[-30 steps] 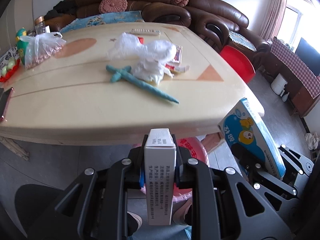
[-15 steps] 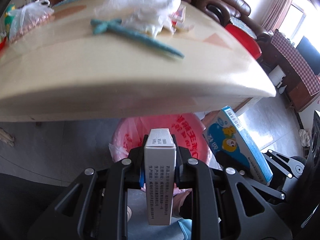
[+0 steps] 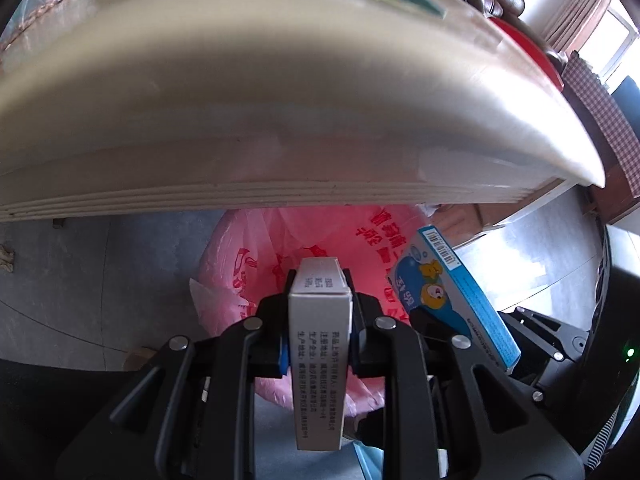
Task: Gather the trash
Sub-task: 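Open both grippers over the bin to drop the boxes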
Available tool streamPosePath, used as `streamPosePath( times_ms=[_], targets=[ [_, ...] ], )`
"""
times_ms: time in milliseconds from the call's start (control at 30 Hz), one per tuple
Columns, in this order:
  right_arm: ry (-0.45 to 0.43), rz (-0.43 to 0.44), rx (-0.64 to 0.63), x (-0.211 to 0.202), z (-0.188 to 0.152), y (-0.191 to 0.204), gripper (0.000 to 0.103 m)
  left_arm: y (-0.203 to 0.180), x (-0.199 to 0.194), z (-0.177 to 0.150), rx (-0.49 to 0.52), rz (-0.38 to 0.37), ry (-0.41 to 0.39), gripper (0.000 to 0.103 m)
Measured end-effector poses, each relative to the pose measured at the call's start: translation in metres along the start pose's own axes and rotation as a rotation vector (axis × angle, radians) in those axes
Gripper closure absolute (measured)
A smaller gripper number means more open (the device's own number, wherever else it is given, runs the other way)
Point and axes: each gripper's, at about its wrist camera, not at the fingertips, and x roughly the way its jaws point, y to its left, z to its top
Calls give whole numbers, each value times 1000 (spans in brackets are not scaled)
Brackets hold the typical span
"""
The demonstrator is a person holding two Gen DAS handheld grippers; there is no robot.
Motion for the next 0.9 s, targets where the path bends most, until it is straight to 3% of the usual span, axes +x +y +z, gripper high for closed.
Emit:
streamPosePath(
  times_ms=[267,400,533,600,700,900],
  targets=[
    [25,40,33,31,4,-13,81,17,32,4,-61,21,53,81],
    [11,63,35,35,9,-15,79,17,33,5,-60,31,32,53],
    [-8,66,22,34,12,-14,53,17,34,5,-53,47,26,38],
    [-27,51,11,30,13,-13,41,16,34,5,-50,53,28,37],
    [-21,53,23,31,14,-16,41,15,37,6,-43,67,32,37],
    [-15,46,49,31,16,-27,41,14,43,5,-15,170,73,36]
  ],
)
